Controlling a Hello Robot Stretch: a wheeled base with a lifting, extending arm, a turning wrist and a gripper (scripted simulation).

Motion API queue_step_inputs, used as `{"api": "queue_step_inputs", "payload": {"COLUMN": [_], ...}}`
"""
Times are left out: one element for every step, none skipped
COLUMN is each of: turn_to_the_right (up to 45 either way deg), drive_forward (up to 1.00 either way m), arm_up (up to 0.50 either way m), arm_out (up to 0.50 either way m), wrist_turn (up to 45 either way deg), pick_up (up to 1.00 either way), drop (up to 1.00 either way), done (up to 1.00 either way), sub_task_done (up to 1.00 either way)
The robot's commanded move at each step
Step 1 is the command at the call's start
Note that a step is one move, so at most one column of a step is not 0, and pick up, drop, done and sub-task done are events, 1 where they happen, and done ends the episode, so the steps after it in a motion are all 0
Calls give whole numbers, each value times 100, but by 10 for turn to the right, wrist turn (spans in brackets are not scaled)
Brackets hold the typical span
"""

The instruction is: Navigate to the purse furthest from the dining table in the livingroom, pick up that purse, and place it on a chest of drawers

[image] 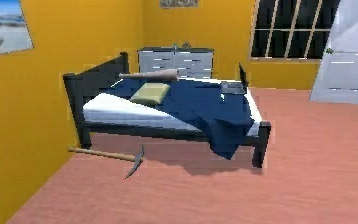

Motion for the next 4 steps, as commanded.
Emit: {"api": "queue_step_inputs", "payload": {"turn_to_the_right": [0,450,30,0], "drive_forward": [40,0,0,45], "arm_up": [0,0,0,0], "arm_out": [0,0,0,0], "wrist_turn": [0,0,0,0], "pick_up": [0,0,0,0], "drop": [0,0,0,0], "done": [0,0,0,0], "sub_task_done": [0,0,0,0]}}
